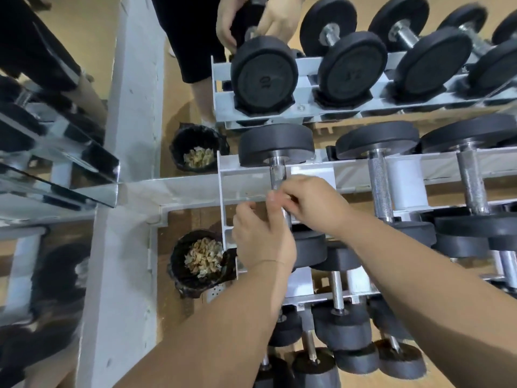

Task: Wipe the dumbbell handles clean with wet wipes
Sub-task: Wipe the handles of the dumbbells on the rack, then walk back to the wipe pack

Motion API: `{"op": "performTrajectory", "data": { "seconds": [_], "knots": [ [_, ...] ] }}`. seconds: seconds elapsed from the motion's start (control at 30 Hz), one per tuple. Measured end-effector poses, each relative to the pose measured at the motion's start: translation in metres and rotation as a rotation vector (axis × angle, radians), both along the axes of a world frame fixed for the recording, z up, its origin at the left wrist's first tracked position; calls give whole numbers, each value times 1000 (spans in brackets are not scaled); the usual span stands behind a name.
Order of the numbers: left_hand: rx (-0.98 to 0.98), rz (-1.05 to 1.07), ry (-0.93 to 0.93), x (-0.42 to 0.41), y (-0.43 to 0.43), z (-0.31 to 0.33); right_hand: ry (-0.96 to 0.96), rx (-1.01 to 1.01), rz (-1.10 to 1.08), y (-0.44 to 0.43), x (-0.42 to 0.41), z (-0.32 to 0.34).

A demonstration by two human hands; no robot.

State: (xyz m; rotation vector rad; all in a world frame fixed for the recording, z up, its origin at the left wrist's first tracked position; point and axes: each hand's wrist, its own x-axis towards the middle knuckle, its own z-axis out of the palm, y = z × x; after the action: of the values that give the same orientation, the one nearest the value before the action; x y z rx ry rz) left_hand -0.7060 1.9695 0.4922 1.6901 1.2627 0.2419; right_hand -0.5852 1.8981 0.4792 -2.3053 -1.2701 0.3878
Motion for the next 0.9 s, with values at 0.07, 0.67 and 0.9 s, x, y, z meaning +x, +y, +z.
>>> {"op": "performTrajectory", "data": {
  "seconds": [0.07, 0.67, 0.9],
  "knots": [
    [-32, -8, -7, 0, 1, -1, -58, 5, -48, 16, 7, 2],
    [-603, 122, -40, -89, 159, -43, 192, -165, -128, 93, -73, 35],
    [-513, 270, 81, -138, 243, -68, 226, -467, -6, 192, -128, -5]
  ]
}}
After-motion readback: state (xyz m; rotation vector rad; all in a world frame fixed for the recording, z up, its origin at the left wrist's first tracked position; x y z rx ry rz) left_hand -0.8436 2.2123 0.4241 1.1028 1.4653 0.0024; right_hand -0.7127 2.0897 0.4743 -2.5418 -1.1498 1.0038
